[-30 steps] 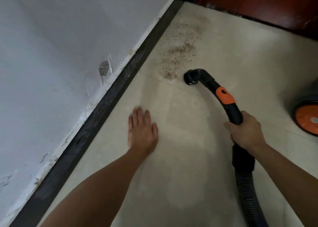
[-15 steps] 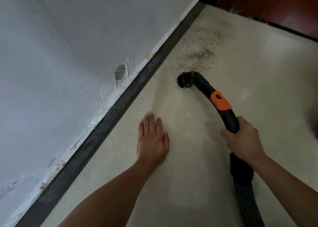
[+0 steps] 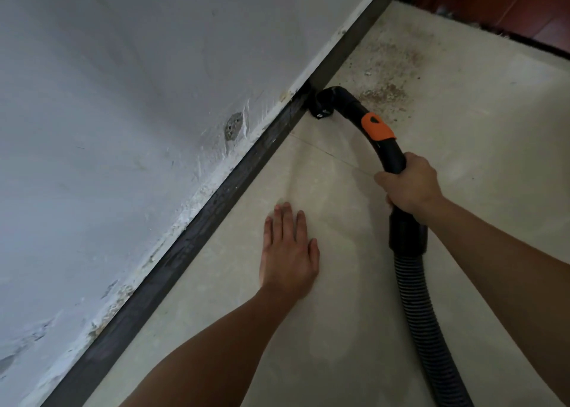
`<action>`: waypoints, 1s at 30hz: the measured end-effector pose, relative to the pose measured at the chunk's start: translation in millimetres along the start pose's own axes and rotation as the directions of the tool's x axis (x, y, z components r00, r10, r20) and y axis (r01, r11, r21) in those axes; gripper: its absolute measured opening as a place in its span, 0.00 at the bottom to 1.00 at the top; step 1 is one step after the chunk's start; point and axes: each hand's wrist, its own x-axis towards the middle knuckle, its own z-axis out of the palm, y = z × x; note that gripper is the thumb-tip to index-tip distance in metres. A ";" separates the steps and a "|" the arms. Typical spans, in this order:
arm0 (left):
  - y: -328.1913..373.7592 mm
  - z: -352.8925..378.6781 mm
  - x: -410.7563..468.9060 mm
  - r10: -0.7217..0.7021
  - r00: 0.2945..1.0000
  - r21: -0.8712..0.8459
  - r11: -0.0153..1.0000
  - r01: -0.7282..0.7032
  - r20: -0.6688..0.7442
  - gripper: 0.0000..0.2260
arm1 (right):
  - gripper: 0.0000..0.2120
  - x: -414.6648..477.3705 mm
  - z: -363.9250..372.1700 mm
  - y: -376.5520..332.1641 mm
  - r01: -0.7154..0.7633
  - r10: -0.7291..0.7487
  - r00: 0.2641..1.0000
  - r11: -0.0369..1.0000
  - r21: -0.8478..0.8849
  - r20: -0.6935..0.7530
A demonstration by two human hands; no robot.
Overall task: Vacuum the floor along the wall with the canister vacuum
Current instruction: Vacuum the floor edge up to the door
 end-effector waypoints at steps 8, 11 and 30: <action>-2.3 -1.7 1.1 -0.002 1.000 0.003 1.000 0.002 0.027 0.27 | 0.10 -42.7 -4.1 9.6 0.043 -0.040 0.992 0.999 -0.022 0.121; -1.5 -3.8 0.2 -0.004 1.000 0.004 1.000 0.004 0.025 0.27 | 0.09 -55.8 -7.8 17.4 0.081 -0.071 0.986 0.995 -0.065 0.150; 7.5 -14.8 -0.7 0.052 0.996 0.070 0.996 -0.057 0.069 0.27 | 0.10 -206.7 -149.9 188.6 -0.376 0.336 0.894 0.923 -0.087 -0.297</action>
